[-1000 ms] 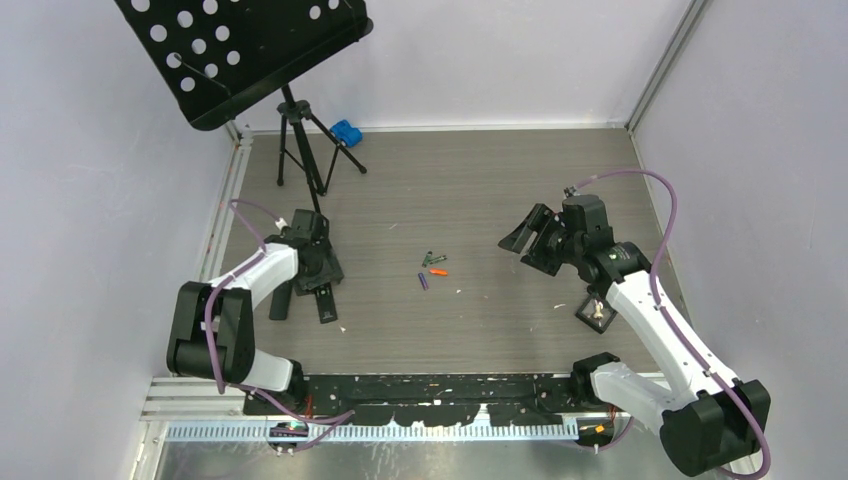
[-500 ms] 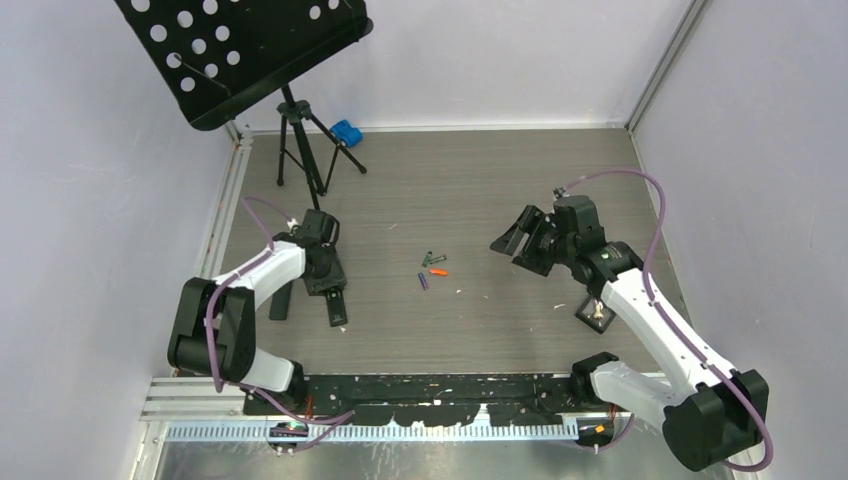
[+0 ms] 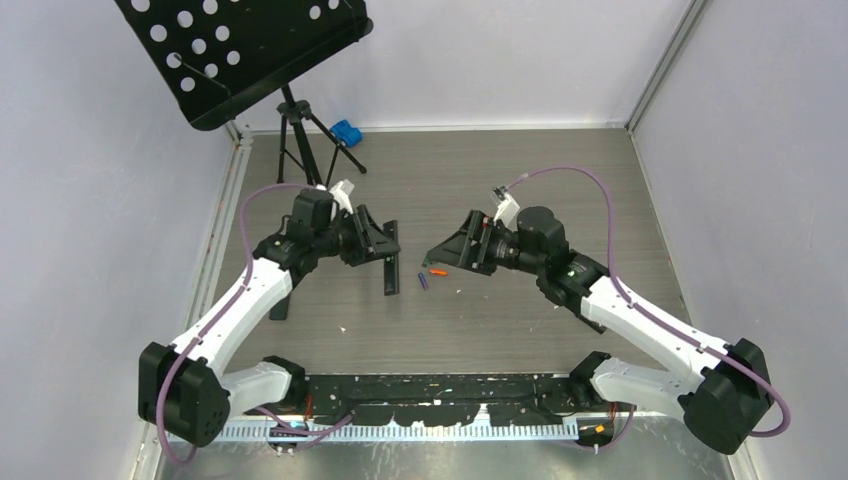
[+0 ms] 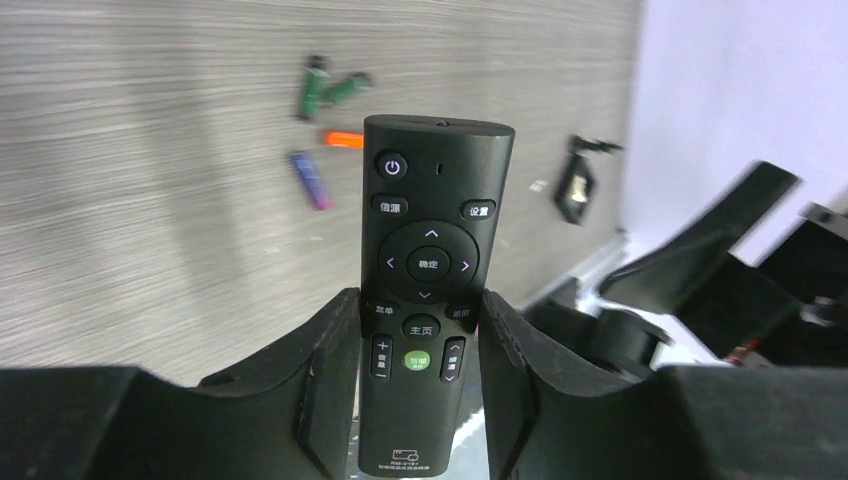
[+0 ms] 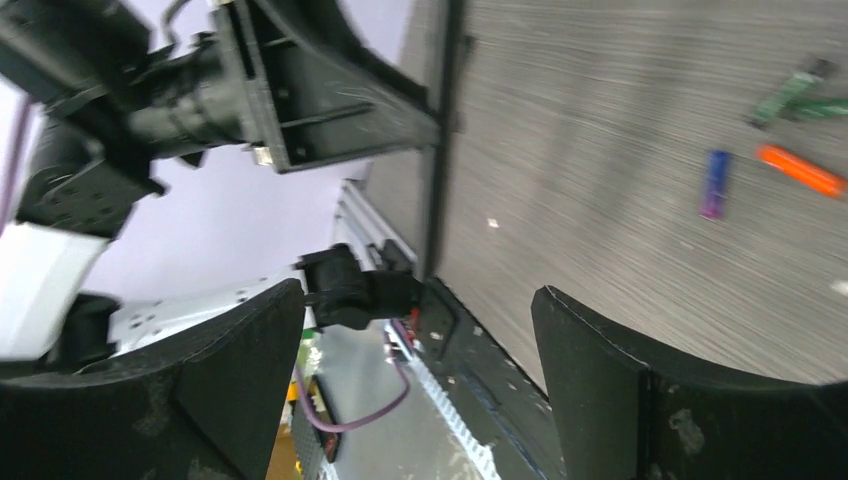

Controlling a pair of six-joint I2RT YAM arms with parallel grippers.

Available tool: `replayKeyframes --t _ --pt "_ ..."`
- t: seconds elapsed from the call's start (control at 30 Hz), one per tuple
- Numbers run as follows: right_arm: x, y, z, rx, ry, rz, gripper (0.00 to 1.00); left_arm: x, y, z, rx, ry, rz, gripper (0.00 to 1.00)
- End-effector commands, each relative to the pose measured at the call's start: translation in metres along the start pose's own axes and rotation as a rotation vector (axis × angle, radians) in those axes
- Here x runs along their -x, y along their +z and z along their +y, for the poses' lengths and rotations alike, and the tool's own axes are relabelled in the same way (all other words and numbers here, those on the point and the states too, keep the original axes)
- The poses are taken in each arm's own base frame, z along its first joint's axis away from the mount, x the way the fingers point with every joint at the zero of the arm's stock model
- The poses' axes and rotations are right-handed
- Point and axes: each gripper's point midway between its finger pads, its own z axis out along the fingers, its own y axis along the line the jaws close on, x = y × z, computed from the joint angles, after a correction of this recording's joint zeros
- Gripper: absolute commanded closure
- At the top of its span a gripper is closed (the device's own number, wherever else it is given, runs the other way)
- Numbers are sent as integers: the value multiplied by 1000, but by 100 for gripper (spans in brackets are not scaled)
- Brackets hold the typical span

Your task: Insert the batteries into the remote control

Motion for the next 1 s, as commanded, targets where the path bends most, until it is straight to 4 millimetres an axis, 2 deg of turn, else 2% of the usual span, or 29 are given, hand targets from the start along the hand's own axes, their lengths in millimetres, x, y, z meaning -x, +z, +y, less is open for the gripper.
replayKeyframes --t 0.0,0.17,0.3,0.4,0.43,0.53,0.7,0.77,0.83,0.9,0.97 --pt "10 2 70 266 -32 -68 10 9 -27 -88 -322 25 1 84" --pt "-5 11 89 327 -27 -54 8 11 -52 -131 -494 13 -2 84" --pt "-10 14 101 373 -3 -50 9 12 -73 -157 -632 -4 10 84" --pt "-10 12 111 418 12 -58 11 12 -85 -170 -695 -16 15 85" --pt "-10 11 113 426 17 -62 13 13 -88 -173 -705 -14 12 85" --pt "-7 5 119 452 36 -83 28 13 -97 -178 -729 -2 0 85" --pt "-1 -5 128 500 31 -119 51 12 -97 -179 -736 -3 7 82" --pt "0 -5 129 496 13 -123 60 11 -95 -177 -733 -5 11 75" --pt "-1 -4 128 475 -21 -117 66 11 -92 -173 -724 -5 8 63" --pt "-1 0 121 424 -72 -113 69 11 -88 -169 -700 2 1 46" --pt "-2 4 108 339 -149 -109 71 12 -80 -159 -636 14 -19 36"
